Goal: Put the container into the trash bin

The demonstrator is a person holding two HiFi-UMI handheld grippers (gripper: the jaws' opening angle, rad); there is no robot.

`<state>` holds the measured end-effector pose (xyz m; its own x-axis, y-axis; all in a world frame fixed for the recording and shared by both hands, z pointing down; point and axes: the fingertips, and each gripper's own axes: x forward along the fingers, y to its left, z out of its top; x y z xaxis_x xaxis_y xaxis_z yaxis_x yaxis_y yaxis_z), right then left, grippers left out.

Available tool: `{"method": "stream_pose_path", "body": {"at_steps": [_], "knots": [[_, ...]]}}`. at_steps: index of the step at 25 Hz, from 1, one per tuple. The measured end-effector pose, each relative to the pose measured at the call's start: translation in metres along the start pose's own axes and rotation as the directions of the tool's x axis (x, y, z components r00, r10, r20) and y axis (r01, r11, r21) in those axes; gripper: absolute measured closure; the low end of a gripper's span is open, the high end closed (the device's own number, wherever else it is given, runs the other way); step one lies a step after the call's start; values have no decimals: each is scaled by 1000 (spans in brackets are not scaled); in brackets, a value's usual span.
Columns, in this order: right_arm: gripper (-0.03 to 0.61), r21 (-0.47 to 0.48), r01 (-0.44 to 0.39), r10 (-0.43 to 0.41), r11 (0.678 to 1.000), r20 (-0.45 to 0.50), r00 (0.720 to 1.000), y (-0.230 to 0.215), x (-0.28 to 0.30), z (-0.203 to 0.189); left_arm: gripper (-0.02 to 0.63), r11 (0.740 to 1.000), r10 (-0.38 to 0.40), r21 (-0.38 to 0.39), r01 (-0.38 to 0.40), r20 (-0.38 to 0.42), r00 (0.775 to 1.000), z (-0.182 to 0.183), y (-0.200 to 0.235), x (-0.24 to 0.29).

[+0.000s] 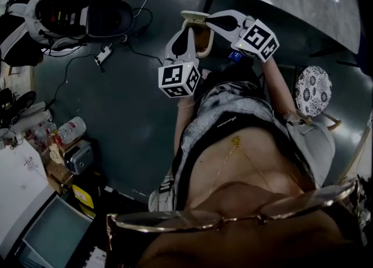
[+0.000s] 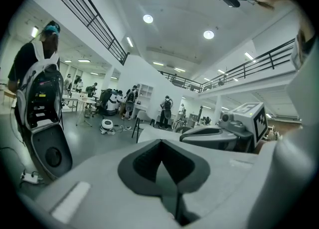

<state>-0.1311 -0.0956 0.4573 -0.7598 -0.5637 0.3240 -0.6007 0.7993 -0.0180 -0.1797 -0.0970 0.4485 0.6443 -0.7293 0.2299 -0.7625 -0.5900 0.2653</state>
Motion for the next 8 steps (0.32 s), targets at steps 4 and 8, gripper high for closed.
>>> {"method": "stream_pose_path", "body": {"at_steps": [4, 8], "knots": [[554, 4, 6, -6, 1000, 0, 1000, -8, -2, 1, 614, 1000, -7, 1, 7, -3, 1000, 2, -3, 7], [554, 3, 10, -10, 1000, -1, 1000, -15, -2, 0, 614, 1000, -11, 1, 11, -5, 1000, 2, -4, 12]]}}
